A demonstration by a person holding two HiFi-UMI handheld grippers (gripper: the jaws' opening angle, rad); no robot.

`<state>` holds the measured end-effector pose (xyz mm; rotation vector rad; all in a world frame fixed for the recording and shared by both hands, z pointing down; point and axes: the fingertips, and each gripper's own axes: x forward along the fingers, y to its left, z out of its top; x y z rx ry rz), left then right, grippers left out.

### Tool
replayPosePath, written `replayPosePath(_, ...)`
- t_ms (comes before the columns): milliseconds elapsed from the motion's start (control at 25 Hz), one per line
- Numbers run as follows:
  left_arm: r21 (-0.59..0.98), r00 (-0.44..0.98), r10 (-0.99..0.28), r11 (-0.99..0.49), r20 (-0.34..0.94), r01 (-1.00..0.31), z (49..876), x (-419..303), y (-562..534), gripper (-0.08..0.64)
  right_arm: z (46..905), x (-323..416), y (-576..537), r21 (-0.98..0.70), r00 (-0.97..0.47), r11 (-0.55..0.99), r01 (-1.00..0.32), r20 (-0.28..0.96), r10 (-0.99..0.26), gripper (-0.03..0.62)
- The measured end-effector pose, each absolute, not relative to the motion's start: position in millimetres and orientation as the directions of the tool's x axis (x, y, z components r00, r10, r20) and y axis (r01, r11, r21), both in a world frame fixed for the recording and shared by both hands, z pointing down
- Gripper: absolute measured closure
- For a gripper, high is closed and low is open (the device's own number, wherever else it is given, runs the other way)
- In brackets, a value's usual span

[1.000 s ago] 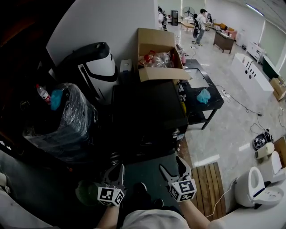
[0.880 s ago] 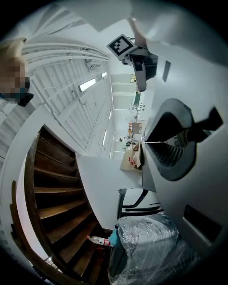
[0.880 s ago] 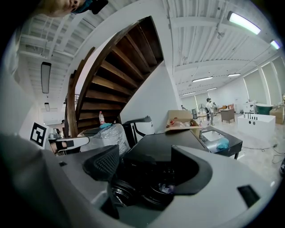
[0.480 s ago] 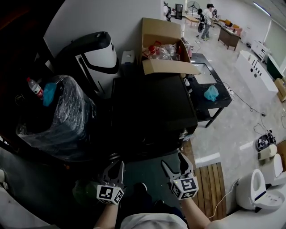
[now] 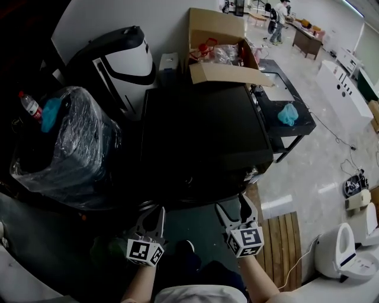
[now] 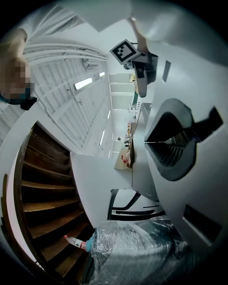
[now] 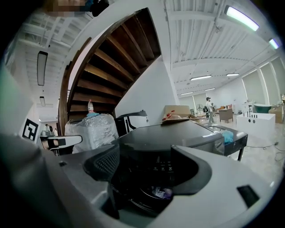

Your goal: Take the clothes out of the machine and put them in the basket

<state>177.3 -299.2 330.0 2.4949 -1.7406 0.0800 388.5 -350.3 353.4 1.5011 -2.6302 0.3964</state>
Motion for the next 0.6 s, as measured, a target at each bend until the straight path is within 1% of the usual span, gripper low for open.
replayPosePath(360, 0.075, 0.349, -0.936, -0.345, 0.052, -0.936, 387, 175, -339, 0.538, 414, 377, -383, -0.176, -0.515, 0.488, -0.855, 0.17, -0.84, 0.225)
replayPosePath(520, 0.068, 0.362, -0.931, -0.358, 0.041, -0.931, 418, 185, -350, 0.538, 446, 380, -388, -0.12, -0.502, 0.488, -0.865, 0.175, -0.847, 0.227)
replayPosePath(600, 0.074, 0.362, -0.932, -0.358, 0.036, -0.931, 428, 184, -355, 0.538, 464, 375, -391, -0.127, -0.505, 0.489, -0.863, 0.174, -0.845, 0.224)
